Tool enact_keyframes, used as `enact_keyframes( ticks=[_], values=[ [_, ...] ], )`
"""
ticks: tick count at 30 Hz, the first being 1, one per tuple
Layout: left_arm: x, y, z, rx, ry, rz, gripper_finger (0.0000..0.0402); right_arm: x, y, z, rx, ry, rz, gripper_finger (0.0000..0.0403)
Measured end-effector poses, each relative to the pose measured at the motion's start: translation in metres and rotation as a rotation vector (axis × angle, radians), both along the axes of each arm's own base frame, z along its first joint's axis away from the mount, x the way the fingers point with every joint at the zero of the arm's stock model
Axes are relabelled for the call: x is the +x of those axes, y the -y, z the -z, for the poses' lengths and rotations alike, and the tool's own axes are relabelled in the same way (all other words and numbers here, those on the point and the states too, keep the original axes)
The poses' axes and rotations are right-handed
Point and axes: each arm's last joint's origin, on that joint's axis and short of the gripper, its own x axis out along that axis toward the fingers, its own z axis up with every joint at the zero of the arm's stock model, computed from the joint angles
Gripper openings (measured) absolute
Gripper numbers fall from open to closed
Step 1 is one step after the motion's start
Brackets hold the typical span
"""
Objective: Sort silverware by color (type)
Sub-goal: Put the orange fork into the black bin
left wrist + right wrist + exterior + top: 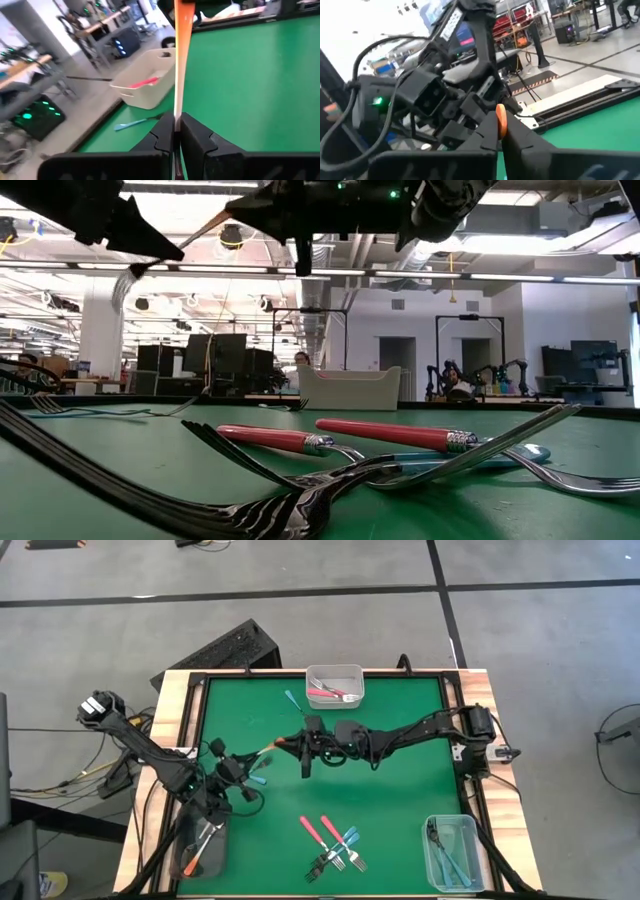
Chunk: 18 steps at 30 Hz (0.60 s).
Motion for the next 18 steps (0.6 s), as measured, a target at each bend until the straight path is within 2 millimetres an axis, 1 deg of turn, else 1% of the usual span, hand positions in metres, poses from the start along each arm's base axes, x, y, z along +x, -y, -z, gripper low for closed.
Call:
enact_keyframes(
  ticks=[4,6,8,12,16,18],
  values=[
    [0.003,0.002,0.0,-0.058,-0.037,0.059,0.0011,0.0,0.0,0.003,-0.052,-0.036,-0.031,0.0019],
    [0.003,0.003,-0.002,-0.094,-0.064,0.102,0.0022,-0.002,0.003,0.002,-0.087,-0.077,-0.055,0.0018],
    [0.004,0.005,-0.01,-0.151,-0.053,0.144,0.0038,-0.004,0.009,0.002,-0.118,-0.138,-0.097,0.0016],
    [0.003,0.002,-0.021,-0.198,-0.055,0.205,0.0082,0.0,0.017,0.001,-0.156,-0.237,-0.226,0.0016],
    [0.011,-0.003,-0.03,-0.278,-0.085,0.35,0.0119,0.006,0.011,-0.009,-0.216,-0.246,-0.319,0.0016],
    [0.017,-0.008,-0.031,-0.32,-0.09,0.39,0.0131,0.008,0.006,-0.008,-0.239,-0.261,-0.345,0.0016]
  ],
)
